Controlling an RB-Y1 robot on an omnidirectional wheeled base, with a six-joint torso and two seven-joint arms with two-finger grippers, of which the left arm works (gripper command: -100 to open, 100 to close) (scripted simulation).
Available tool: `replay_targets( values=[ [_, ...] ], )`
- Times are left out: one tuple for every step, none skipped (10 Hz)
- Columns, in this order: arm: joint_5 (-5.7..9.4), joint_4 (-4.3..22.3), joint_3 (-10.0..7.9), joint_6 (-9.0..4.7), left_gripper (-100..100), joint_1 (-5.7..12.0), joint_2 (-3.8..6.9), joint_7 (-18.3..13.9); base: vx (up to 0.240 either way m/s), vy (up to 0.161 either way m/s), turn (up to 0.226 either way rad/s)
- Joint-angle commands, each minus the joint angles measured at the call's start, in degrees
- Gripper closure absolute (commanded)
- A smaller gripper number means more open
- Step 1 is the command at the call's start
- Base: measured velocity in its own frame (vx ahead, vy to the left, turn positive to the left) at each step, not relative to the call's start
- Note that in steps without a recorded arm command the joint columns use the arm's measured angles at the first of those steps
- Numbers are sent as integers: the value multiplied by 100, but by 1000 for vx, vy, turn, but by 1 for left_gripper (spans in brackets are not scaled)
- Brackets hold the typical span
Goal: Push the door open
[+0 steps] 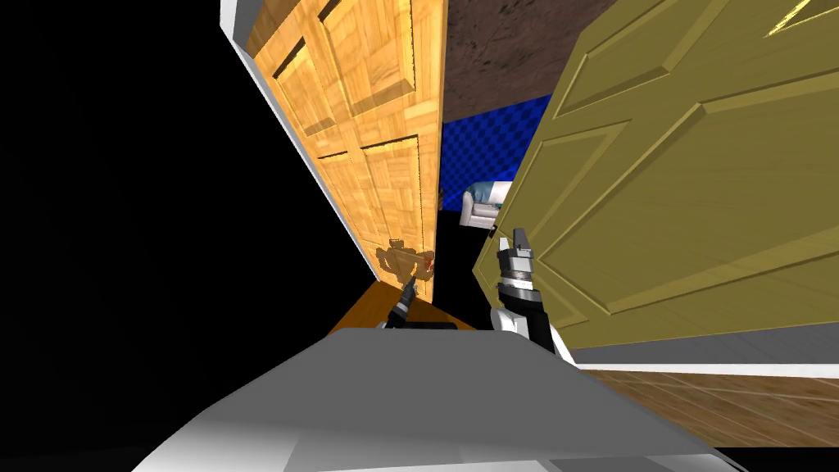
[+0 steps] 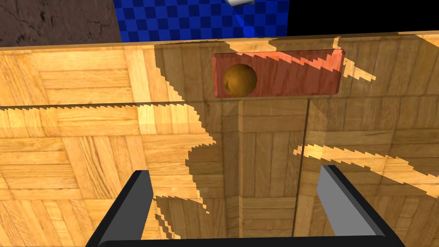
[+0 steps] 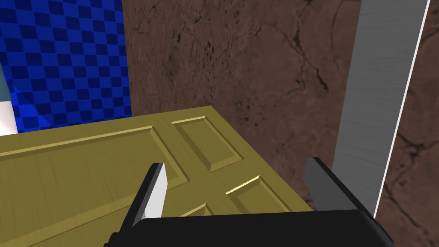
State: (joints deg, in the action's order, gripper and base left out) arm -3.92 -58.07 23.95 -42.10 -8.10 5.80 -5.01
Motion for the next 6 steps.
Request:
replay_targets(
  values=[
    [7, 47, -22, -20, -100, 21, -14, 10, 160, -54, -24],
    [9, 67, -32, -28, -100, 30, -20, 14, 162, -73, -20],
    [15, 109, -52, -44, -100, 48, -34, 23, 156, -87, -28],
    [22, 153, -73, -61, -100, 67, -51, 32, 195, -88, -38],
    [25, 175, -83, -70, -100, 77, -60, 37, 183, -94, -22],
    [31, 217, -104, -86, -100, 96, -78, 45, 174, -118, -23]
  ],
)
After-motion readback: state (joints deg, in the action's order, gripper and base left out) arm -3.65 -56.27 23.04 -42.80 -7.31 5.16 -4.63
